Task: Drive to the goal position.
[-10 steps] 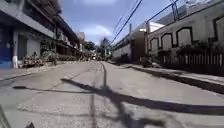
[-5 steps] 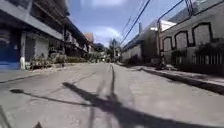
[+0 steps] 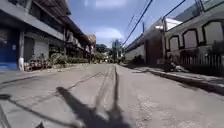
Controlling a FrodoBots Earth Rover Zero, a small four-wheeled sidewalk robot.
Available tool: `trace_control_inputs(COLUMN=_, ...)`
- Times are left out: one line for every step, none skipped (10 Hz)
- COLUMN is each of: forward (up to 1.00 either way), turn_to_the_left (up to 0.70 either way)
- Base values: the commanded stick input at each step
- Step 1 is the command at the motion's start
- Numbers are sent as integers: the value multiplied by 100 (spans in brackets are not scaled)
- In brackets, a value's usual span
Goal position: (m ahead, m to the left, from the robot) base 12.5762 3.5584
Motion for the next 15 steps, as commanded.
trace_control_inputs(forward=100, turn_to_the_left=-28)
trace_control_inputs(forward=100, turn_to_the_left=-28)
trace_control_inputs(forward=100, turn_to_the_left=-28)
trace_control_inputs(forward=100, turn_to_the_left=-28)
trace_control_inputs(forward=100, turn_to_the_left=-28)
trace_control_inputs(forward=100, turn_to_the_left=-28)
trace_control_inputs(forward=100, turn_to_the_left=-28)
trace_control_inputs(forward=100, turn_to_the_left=-28)
trace_control_inputs(forward=100, turn_to_the_left=-28)
trace_control_inputs(forward=100, turn_to_the_left=-28)
trace_control_inputs(forward=100, turn_to_the_left=-28)
trace_control_inputs(forward=100, turn_to_the_left=11)
trace_control_inputs(forward=100, turn_to_the_left=12)
trace_control_inputs(forward=100, turn_to_the_left=13)
trace_control_inputs(forward=100, turn_to_the_left=13)
